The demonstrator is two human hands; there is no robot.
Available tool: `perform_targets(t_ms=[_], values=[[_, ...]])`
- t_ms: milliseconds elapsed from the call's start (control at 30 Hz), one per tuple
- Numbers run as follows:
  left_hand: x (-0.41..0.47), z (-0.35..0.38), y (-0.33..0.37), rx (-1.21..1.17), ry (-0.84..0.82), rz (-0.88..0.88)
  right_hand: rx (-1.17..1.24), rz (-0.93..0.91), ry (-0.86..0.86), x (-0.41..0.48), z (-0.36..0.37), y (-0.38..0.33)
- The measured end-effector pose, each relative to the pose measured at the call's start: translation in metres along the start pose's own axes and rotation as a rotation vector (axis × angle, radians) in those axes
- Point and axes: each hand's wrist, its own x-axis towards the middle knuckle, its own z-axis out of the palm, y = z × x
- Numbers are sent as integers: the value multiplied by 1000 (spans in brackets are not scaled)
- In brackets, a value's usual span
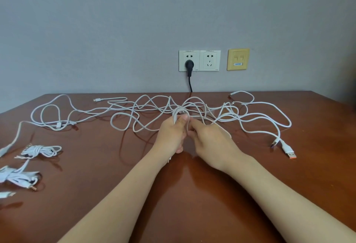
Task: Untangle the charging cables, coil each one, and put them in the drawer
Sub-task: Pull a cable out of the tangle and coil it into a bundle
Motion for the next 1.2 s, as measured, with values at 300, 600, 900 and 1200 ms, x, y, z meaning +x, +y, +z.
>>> perform_targets(t_ms=[300,600,900,1200], values=[[2,-7,-4,365,-8,200,-28,28,-87,0,0,3],[11,-18,-8,112,71,-11,-44,82,-110,0,-3,8],[4,-18,4,-598,-73,-183,11,68,-111,0,-7,8],[11,-19,4,-750,8,-189,105,-23,-288,1,4,-6]])
